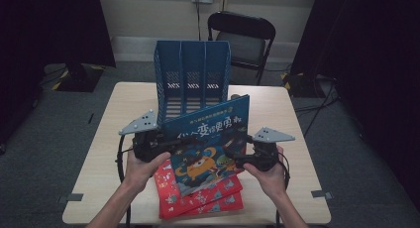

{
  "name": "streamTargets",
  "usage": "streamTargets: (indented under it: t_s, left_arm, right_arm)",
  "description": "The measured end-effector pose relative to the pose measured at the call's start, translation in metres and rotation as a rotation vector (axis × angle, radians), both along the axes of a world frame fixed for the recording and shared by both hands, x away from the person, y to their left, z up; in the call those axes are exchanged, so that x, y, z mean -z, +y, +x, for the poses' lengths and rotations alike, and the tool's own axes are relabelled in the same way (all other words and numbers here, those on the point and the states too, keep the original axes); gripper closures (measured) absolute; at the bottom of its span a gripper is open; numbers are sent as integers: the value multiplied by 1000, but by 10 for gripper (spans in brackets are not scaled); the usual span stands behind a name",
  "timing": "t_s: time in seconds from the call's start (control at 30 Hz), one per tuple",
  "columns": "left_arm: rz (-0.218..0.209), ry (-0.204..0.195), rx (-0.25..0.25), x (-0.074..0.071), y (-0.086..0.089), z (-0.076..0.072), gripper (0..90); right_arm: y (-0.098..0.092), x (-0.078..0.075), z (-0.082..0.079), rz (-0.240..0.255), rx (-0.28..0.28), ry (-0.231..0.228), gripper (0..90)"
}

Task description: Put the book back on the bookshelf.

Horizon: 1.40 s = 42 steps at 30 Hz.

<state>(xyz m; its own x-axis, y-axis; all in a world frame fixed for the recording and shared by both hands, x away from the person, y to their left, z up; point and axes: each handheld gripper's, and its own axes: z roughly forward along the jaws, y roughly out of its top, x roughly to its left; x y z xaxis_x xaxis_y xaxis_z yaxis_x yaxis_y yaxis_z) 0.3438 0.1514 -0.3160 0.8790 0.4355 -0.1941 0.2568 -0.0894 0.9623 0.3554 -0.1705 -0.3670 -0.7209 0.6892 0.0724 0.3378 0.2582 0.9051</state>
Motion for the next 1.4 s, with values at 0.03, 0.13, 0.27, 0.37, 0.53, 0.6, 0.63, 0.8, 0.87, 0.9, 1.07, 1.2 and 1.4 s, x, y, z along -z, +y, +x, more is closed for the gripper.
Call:
streamTargets:
  t_s: [0.03,0.13,0.27,0.37,0.53,0.6,0.63,0.8,0.87,0.9,1.07,1.2,1.4]
  left_arm:
    - [10,-13,-4,-2,1,-1,815]
    - [26,-52,-15,-9,2,-3,807]
    - [50,-72,-20,-12,3,-4,785]
    - [82,-62,-18,-13,5,-3,785]
    - [104,-64,-34,-17,7,-3,772]
    - [93,-65,-32,-20,9,-4,770]
    - [93,-65,-32,-20,9,-4,770]
    - [92,-51,-28,-20,9,-1,766]
    - [91,-55,-28,-19,9,-1,766]
    - [94,-59,-31,-19,8,-1,768]
    - [110,-56,-22,-20,6,-3,787]
    - [107,-51,-22,-20,5,-3,791]
    - [130,-78,-27,-21,5,-4,818]
  right_arm:
    - [4,-1,1,-12,5,-18,221]
    - [11,-4,7,-16,1,-27,221]
    - [19,-6,13,-28,3,-59,223]
    - [22,-2,14,-22,-2,-65,229]
    - [23,-3,13,-16,-19,-70,272]
    - [26,-3,12,-18,-29,-69,270]
    - [26,-3,12,-18,-29,-69,270]
    - [27,-3,13,-16,-28,-69,269]
    - [27,-2,14,-12,-31,-69,267]
    - [27,-2,14,-13,-31,-69,263]
    - [28,-2,14,-14,-32,-63,234]
    - [28,-2,15,-13,-36,-59,230]
    - [31,-2,17,-9,-36,-53,193]
